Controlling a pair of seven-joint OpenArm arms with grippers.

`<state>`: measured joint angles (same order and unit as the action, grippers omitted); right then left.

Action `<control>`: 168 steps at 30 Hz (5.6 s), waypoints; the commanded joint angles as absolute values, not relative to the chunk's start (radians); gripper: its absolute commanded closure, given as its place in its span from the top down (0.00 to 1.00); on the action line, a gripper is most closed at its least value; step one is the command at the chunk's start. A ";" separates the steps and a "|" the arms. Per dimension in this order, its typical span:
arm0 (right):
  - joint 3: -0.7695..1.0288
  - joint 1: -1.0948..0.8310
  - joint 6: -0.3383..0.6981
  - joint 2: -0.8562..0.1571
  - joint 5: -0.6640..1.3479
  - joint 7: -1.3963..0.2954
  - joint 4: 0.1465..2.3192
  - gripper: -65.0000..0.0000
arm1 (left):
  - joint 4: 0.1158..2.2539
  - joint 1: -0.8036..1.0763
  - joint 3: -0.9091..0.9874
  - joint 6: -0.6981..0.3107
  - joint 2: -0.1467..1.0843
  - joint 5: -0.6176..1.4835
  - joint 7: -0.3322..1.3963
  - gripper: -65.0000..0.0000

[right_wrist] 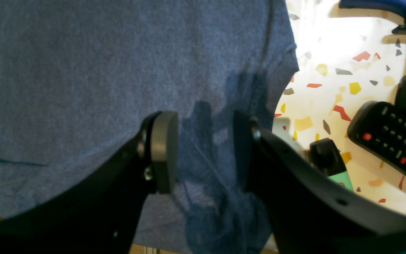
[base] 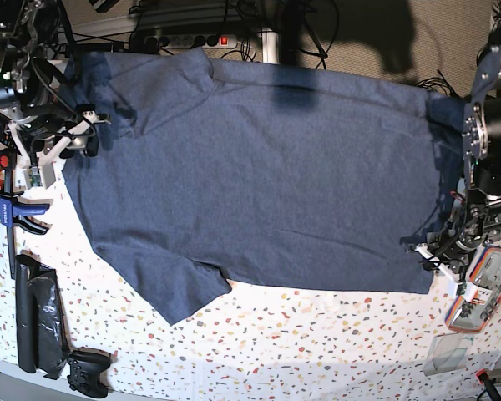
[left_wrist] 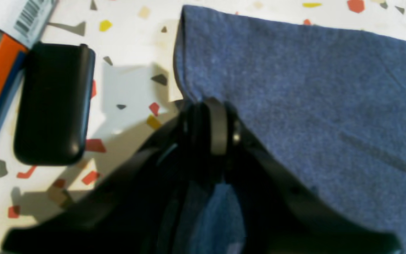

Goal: Fold the T-shirt properly
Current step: 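Slide the left gripper along the shirt edge toward the hem, then slide the right gripper along the shirt edge toward the sleeve, then lift the shirt edge with both grippers and fold it over the shirt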

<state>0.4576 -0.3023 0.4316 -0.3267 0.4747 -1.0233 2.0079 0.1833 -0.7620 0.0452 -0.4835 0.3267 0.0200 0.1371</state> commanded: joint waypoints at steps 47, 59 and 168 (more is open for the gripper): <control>0.077 0.865 0.443 -0.442 0.168 -0.622 0.455 0.46 | 0.189 -0.759 0.045 -0.502 0.330 0.106 0.137 0.00; 0.077 0.861 0.479 -0.437 0.104 -0.524 0.314 0.46 | 0.189 -0.760 0.045 -0.502 0.330 0.106 0.130 0.00; 0.243 0.323 0.698 -0.440 0.510 -0.771 1.319 0.00 | 0.506 -0.775 0.045 -0.433 0.150 0.110 0.028 0.00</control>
